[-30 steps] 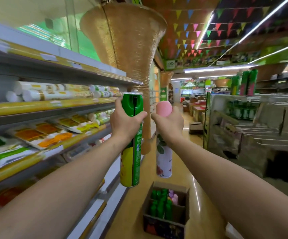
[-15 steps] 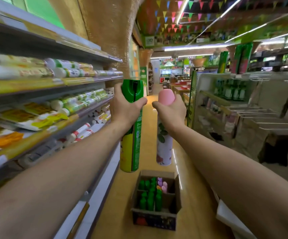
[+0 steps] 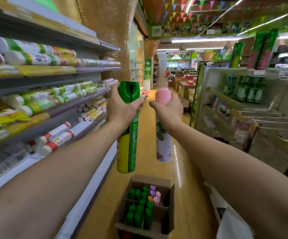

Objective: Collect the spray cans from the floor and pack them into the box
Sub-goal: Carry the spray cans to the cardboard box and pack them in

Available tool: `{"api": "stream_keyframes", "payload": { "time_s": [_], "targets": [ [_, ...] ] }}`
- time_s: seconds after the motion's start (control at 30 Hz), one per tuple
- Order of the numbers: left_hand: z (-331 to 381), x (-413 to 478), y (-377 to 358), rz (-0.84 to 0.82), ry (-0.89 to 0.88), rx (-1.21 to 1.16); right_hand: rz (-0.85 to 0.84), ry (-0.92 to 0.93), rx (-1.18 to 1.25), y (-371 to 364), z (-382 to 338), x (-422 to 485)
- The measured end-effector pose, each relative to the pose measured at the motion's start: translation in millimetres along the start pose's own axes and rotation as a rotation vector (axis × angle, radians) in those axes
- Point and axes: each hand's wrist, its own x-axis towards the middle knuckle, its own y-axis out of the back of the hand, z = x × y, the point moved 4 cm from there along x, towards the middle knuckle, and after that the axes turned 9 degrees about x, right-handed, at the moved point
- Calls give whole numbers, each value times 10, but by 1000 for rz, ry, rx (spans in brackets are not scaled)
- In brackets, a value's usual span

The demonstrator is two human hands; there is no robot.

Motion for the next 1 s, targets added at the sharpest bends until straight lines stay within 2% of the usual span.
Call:
{"api": "stream_keyframes", "payload": {
  "time_s": [0.2,0.53,0.8,1.0],
  "targets": [
    [-494,331,-680,5,61,69,-58,-41,-36,-231,738,615],
    [-1936,1087,-1920,-78,180,124,-138,-151,-101,-1061,2258,1645],
    [-3109,1780,-2950,-209,300,162,-197,-341,-235,-1659,3448,2587],
    [-4003,1777,-3558,-299,390,205,-280,-487,-358,-1809,4593,2754]
  ]
}}
